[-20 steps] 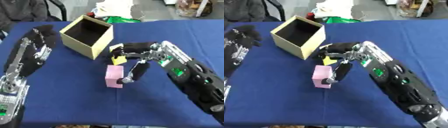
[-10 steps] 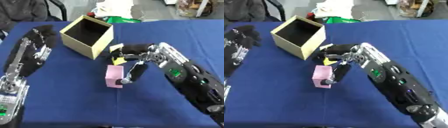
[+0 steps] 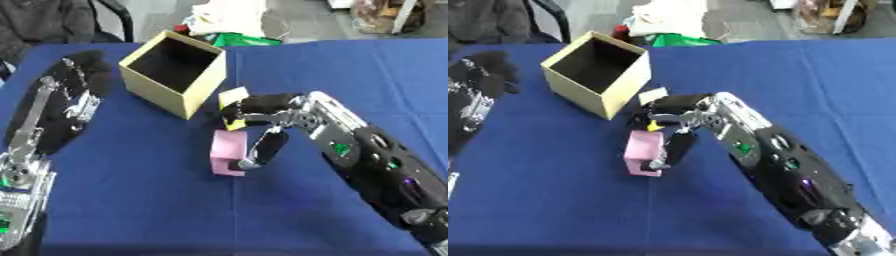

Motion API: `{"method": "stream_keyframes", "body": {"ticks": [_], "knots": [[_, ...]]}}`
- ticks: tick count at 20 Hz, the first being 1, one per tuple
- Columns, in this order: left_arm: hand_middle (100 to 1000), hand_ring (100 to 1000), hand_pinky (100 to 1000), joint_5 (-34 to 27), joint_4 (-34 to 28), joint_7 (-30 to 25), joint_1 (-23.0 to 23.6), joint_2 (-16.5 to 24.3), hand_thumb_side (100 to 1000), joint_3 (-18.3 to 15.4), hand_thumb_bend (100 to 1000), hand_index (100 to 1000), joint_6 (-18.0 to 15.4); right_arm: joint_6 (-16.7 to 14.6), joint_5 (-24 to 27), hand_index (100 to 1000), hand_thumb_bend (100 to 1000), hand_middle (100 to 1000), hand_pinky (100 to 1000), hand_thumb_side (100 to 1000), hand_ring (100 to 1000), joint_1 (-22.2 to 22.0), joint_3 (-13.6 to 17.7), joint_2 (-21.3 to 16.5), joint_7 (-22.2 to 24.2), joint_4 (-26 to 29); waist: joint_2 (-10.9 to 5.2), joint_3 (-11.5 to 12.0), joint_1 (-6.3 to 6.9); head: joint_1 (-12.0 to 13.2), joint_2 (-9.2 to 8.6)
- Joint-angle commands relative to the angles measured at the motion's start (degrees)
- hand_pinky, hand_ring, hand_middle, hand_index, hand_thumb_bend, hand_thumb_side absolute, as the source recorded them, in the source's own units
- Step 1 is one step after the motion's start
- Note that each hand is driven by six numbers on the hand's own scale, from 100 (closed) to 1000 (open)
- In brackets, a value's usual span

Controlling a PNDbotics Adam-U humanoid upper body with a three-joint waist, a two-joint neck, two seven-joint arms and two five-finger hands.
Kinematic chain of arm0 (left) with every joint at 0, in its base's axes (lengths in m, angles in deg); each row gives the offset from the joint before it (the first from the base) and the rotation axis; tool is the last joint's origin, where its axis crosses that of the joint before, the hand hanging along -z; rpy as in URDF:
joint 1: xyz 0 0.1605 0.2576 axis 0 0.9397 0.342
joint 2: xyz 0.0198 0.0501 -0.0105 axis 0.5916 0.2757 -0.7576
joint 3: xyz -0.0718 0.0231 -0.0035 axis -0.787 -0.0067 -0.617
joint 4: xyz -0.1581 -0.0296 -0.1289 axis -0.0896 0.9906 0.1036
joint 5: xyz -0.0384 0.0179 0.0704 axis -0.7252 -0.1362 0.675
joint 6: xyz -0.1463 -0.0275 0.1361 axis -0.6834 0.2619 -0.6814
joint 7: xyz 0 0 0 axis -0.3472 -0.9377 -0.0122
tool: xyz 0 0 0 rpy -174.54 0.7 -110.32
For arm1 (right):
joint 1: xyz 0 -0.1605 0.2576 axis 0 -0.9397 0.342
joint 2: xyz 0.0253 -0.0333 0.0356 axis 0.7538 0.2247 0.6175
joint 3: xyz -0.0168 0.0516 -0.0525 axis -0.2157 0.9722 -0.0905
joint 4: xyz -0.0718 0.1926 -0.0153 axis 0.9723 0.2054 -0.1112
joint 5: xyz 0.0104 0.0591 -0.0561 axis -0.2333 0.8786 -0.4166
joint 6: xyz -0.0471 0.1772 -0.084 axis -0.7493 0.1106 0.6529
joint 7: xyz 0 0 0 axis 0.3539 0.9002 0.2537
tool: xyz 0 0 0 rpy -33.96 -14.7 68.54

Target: Pick up objects on the table and place them in the box.

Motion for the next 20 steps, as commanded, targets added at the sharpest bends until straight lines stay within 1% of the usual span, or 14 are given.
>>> {"method": "stream_keyframes", "body": {"ticks": [1,16,18,20], "knots": [[653,668,633,-0.1,-0.8,-0.2,-0.8,0.5,654,-0.1,333,825,-0.1,-0.3,-0.8,968,409,863,824,513,837,0.8,0.6,0.1,-0.5,-0.4,-0.68,0.1,-0.02,-0.1,0.06],[653,666,633,-0.2,-0.7,-0.2,-0.6,0.5,657,-0.1,330,825,0.0,-1.1,-2.6,949,390,834,815,513,821,0.1,0.9,1.0,-1.2,-4.1,-0.61,0.1,-0.12,0.0,0.08],[653,666,633,-0.2,-0.7,-0.2,-0.6,0.5,657,-0.1,330,825,0.0,-1.2,-2.8,940,383,818,810,510,809,0.1,1.0,1.0,-1.4,-4.4,-0.63,0.1,-0.07,0.0,0.10],[653,666,633,-0.2,-0.7,-0.2,-0.6,0.5,658,-0.1,330,825,0.0,-1.2,-2.9,920,362,772,803,498,793,0.1,1.1,1.1,-2.0,-4.5,-0.62,0.1,-0.02,0.0,0.06]]}}
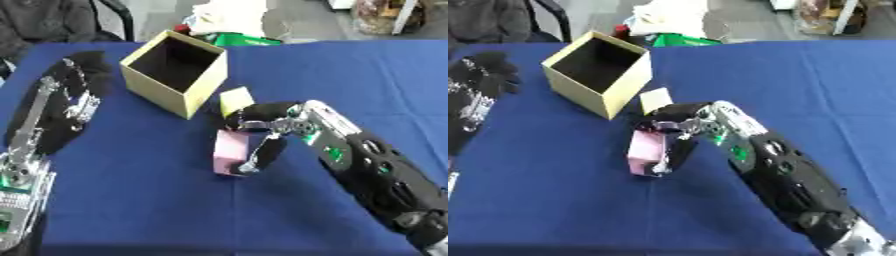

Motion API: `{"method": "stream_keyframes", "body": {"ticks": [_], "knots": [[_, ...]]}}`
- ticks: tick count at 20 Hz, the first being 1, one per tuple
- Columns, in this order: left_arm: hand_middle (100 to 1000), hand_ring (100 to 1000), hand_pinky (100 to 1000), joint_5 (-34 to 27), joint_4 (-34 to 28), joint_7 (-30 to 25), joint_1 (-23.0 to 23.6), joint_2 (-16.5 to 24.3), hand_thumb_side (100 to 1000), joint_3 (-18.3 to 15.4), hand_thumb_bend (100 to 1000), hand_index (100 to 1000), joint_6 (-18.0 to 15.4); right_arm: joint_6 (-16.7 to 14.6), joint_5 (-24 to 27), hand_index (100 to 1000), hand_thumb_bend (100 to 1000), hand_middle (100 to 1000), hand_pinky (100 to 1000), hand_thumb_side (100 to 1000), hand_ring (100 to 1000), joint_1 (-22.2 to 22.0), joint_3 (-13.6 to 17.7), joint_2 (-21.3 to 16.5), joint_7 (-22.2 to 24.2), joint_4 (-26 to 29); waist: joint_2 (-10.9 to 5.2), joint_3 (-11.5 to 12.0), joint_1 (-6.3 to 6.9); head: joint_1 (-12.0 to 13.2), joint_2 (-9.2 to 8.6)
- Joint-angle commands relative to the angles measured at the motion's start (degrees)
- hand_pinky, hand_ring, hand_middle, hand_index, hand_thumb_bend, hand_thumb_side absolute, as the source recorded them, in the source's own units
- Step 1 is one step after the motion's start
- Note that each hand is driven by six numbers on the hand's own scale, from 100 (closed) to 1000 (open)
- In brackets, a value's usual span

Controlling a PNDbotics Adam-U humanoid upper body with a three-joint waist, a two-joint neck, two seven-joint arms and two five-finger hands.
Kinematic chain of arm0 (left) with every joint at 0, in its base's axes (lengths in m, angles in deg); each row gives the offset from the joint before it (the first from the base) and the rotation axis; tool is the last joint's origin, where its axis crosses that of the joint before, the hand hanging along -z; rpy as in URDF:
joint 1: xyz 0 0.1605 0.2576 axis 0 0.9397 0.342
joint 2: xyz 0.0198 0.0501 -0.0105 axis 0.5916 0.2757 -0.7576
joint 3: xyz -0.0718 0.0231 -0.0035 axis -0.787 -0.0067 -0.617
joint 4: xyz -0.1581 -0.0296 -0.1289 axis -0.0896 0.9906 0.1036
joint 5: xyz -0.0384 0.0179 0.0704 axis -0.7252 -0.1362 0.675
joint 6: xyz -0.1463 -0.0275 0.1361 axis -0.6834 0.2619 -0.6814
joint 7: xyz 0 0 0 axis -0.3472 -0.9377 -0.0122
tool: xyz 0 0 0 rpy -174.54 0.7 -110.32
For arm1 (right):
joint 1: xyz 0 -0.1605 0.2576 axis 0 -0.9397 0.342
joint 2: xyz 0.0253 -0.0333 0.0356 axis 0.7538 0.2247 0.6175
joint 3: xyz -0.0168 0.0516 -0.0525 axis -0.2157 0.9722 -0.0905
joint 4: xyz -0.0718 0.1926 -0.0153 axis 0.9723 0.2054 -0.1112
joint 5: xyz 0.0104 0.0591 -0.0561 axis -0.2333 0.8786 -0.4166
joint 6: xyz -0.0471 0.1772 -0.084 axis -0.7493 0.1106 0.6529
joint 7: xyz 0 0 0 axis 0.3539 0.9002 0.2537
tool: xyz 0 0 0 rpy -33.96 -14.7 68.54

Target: Pick up objects on the table and place them in the box.

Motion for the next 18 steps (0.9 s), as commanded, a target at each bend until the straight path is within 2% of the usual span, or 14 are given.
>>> {"method": "stream_keyframes", "body": {"ticks": [1,5,8,13,18], "knots": [[653,666,633,-0.2,-0.7,-0.1,-0.6,0.5,658,-0.1,329,825,0.0,0.1,-0.5,903,337,740,800,482,784,0.7,0.8,-0.3,-1.3,0.2,-0.60,0.1,0.18,0.1,0.01],[653,665,634,-0.2,-0.8,-0.2,-0.8,0.6,658,-0.1,328,825,0.0,0.3,-0.7,854,233,598,785,396,743,0.7,0.9,-0.5,-3.9,0.4,-0.53,0.2,0.27,-0.1,-0.07],[653,665,634,-0.2,-0.8,-0.2,-0.8,0.6,658,-0.1,327,825,-0.1,0.5,-0.2,832,182,545,778,358,726,0.8,1.1,-1.0,-6.0,1.1,-0.56,0.2,0.24,-0.1,-0.09],[652,664,634,-0.2,-1.0,0.2,-0.6,0.9,654,-0.5,326,824,-0.1,1.5,4.1,816,161,512,775,351,717,1.4,1.4,-3.9,-7.4,5.7,-0.86,0.5,0.06,0.2,0.23],[651,663,635,-0.6,-1.7,0.2,-0.8,1.1,650,-0.4,326,823,-0.2,3.9,11.1,814,145,507,777,339,716,3.1,2.5,-8.6,-6.1,12.4,-1.22,1.3,-0.09,0.2,0.34]]}}
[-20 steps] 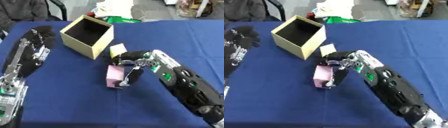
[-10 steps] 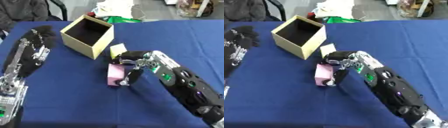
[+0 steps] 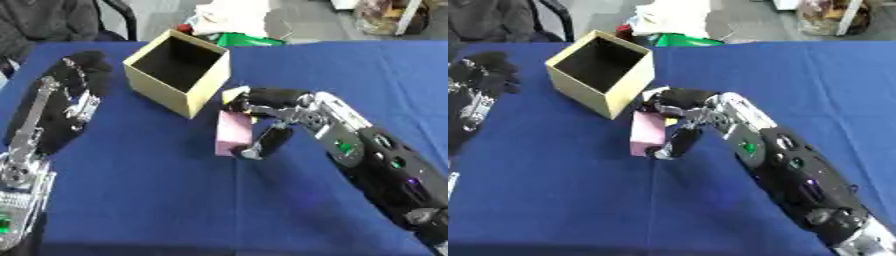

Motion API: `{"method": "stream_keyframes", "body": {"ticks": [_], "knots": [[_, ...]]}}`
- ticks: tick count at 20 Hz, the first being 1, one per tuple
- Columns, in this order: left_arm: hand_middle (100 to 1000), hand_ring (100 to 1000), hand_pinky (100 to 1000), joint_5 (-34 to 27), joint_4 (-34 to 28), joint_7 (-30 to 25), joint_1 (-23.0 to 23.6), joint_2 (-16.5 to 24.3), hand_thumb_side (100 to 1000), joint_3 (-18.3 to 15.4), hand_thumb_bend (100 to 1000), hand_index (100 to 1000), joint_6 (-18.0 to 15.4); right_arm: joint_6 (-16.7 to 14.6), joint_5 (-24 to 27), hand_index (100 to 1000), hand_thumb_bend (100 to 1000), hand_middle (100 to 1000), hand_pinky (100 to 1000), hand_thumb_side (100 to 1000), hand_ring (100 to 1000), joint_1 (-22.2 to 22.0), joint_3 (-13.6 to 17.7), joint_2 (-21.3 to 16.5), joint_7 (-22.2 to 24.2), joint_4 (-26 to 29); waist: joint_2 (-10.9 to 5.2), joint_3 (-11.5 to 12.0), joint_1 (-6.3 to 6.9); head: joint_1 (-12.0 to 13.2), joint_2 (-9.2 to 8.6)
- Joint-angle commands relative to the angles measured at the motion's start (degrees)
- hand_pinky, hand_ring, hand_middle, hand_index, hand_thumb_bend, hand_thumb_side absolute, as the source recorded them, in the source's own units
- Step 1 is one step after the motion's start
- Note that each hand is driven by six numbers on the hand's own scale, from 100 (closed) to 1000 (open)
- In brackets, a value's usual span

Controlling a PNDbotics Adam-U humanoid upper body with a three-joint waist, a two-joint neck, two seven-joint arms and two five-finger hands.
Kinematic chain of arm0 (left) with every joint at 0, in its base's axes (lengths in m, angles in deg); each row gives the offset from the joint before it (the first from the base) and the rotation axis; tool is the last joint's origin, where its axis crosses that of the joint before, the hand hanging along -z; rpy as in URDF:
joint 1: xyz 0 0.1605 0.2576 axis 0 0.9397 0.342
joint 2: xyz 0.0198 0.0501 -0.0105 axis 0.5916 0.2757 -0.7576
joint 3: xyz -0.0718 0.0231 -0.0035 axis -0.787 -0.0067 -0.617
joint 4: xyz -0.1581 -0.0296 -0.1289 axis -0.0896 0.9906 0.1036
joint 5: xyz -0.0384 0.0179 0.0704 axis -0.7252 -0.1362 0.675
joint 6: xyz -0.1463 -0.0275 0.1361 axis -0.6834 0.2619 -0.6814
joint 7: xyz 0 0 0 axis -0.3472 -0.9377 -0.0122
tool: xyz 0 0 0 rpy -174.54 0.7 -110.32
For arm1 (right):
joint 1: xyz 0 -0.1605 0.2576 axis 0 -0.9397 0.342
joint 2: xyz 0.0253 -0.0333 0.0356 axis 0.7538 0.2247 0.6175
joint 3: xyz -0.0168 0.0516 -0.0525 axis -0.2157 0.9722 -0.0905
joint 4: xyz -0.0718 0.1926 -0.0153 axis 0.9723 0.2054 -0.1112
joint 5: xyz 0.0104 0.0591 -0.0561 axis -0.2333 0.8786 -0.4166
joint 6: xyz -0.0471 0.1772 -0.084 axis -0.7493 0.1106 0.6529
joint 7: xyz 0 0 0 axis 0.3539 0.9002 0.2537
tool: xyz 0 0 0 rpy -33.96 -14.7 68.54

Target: Pick up objects on the table and place them in the box.

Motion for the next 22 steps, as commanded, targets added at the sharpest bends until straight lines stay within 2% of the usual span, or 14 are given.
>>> {"method": "stream_keyframes", "body": {"ticks": [1,5,10,13,18,22], "knots": [[651,663,635,-0.8,-1.6,0.0,-0.9,1.1,649,-0.2,326,823,-0.2,1.8,4.4,815,145,507,778,338,716,2.1,1.8,-3.9,0.7,4.8,-1.02,0.5,-0.05,0.1,0.28],[651,662,636,-1.5,-2.6,-0.3,-1.6,1.2,642,-0.1,327,822,-0.3,4.0,5.8,817,154,511,782,335,717,4.2,4.0,-6.7,0.7,6.3,-1.03,2.3,-0.32,-0.9,-0.19],[650,661,634,-1.8,-3.9,1.4,-3.0,0.6,614,-0.7,328,820,-0.4,4.4,2.8,823,161,518,787,325,718,7.1,7.3,-8.0,-1.8,2.8,-0.60,5.5,-0.82,-3.8,-1.81],[652,662,632,-3.1,-4.7,5.9,-4.0,-0.1,587,-1.5,306,822,0.2,3.9,-0.7,824,159,523,790,310,719,8.8,9.6,-8.0,-5.0,-0.9,-0.26,7.8,-1.01,-6.3,-3.14],[646,658,625,-6.5,-5.4,16.6,-5.1,-1.1,573,-1.2,287,818,1.8,2.6,-7.2,829,165,535,793,293,725,11.0,12.2,-6.8,-11.4,-7.9,0.73,11.1,-0.87,-10.1,-5.34],[642,653,622,-7.1,-5.6,17.0,-5.7,-1.9,584,0.1,280,818,2.2,2.8,-11.7,826,152,535,788,295,728,12.7,14.3,-5.1,-16.0,-15.4,1.89,13.6,-0.50,-13.0,-5.81]]}}
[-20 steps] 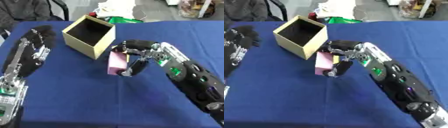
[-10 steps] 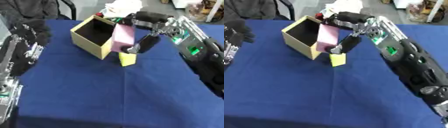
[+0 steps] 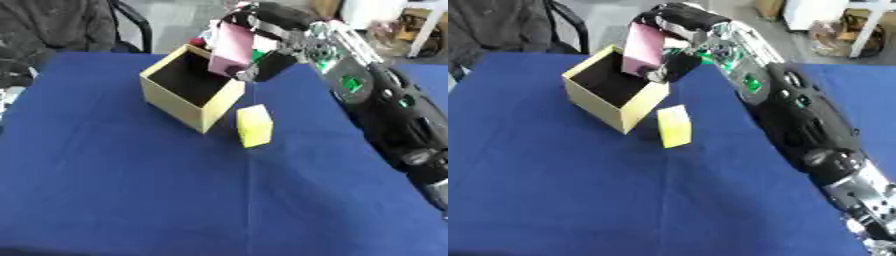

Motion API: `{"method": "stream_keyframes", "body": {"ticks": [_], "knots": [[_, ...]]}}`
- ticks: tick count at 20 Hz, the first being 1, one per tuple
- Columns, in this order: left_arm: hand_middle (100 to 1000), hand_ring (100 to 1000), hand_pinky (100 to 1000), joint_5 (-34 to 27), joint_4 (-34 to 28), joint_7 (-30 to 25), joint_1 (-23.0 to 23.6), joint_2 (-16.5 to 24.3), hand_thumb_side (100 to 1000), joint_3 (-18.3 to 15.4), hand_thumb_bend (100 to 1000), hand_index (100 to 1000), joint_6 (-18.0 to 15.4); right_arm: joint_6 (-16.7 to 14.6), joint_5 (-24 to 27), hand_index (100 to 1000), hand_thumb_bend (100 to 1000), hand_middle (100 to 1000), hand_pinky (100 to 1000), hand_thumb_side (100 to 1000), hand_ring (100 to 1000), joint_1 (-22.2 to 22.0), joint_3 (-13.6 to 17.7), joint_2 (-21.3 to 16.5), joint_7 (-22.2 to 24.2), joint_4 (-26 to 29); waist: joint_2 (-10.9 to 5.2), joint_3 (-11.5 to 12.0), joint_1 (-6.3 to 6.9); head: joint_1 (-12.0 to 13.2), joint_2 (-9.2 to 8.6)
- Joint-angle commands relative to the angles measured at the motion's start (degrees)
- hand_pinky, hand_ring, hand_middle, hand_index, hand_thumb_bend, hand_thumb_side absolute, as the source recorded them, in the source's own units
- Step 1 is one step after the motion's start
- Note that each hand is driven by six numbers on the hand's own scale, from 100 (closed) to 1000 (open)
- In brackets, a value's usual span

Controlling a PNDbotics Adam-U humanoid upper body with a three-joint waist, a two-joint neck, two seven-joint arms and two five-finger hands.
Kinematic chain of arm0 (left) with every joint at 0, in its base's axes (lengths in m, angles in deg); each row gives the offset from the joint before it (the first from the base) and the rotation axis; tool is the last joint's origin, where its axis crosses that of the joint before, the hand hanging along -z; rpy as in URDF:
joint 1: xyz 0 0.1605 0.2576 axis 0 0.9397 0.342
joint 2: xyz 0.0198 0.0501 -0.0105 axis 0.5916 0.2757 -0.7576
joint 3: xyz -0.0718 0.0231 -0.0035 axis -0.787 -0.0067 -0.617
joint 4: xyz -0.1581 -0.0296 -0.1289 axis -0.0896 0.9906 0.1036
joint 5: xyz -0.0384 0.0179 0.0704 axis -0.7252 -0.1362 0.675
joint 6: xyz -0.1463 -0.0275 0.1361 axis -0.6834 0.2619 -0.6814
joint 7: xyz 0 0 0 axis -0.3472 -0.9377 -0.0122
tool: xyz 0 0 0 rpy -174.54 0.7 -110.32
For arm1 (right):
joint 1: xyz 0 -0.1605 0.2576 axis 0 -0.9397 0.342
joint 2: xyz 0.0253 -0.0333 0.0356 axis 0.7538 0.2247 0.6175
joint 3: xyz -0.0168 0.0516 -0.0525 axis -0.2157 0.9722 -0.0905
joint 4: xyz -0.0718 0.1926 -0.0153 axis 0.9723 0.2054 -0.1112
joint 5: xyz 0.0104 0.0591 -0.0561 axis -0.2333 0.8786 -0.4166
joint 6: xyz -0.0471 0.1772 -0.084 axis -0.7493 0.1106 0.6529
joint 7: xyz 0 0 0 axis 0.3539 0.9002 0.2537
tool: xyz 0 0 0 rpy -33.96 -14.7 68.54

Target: Pick up objects on the table and place them in the box.

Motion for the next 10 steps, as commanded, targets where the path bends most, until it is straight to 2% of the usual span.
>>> {"method": "stream_keyframes", "body": {"ticks": [1,6,10], "knots": [[642,653,622,-0.5,-1.3,-0.3,-1.4,-0.1,585,0.8,279,818,0.1,0.3,-3.0,825,151,534,788,295,727,2.2,2.3,0.5,-3.8,-5.2,-0.36,1.0,0.45,-2.6,-0.66],[639,651,620,-0.7,-1.2,-2.9,-1.8,-0.9,594,1.6,275,818,0.1,1.6,-4.4,825,134,532,784,301,730,4.5,4.6,2.3,-7.3,-13.4,0.48,3.5,0.90,-6.7,0.47],[639,650,620,-0.8,-0.9,-4.4,-1.9,-1.2,598,2.1,272,818,0.2,1.2,-5.8,837,131,555,788,303,739,5.6,4.8,3.8,-8.9,-16.1,0.91,4.6,1.09,-8.3,1.29]]}}
